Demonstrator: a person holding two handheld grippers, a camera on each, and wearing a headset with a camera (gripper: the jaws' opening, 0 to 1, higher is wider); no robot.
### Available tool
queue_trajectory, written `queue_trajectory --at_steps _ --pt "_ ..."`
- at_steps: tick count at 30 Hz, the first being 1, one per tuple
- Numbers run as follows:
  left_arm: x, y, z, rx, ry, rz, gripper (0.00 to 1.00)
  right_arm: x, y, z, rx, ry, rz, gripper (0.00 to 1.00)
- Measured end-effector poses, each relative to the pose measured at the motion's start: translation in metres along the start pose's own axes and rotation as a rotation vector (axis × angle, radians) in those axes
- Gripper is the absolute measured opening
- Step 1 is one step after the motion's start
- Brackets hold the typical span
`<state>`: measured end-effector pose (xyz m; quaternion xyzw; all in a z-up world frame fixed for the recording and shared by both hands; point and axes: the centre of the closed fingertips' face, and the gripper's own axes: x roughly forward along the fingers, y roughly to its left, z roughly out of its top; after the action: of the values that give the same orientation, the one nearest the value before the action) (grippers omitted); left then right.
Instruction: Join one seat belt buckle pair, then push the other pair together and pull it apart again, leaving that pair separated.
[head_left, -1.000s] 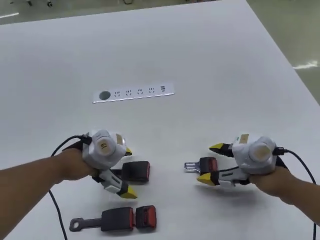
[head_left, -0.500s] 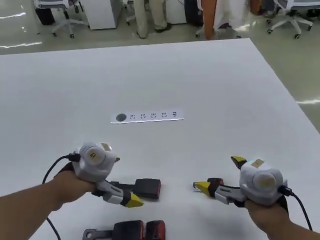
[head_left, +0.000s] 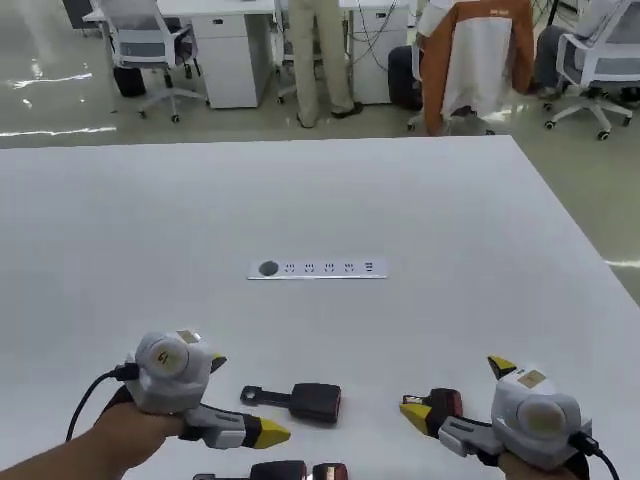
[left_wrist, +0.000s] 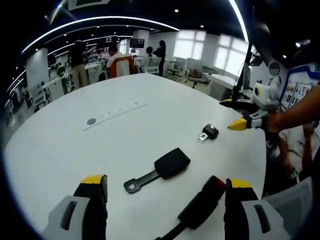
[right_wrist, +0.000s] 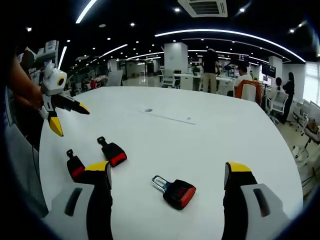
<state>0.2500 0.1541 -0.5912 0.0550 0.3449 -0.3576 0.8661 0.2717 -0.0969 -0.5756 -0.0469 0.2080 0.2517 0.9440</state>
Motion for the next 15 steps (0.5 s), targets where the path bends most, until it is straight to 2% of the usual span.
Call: queue_trajectory --at_steps 4,6,9,15 --pt "-0.017 0.003 -0.007 -0.024 -0.032 0.02 1.0 -0.007 0.004 0.001 0.0 -0.009 -0.01 0.95" --pt "-0.027 0.001 -0.006 -0.022 -0.076 0.036 1.0 -0.012 0.009 -0.002 0.001 -0.013 -0.017 0.95" --pt "-0.045 0.001 -0.01 -0.05 -0.115 0.077 1.0 -0.015 0.013 -0.006 0.007 -0.011 -0.017 0.98" --pt "-0.068 -0.011 -0.025 -0.059 -0.141 0.095 1.0 -0.038 0.029 -0.009 0.007 -0.036 -0.043 0.99"
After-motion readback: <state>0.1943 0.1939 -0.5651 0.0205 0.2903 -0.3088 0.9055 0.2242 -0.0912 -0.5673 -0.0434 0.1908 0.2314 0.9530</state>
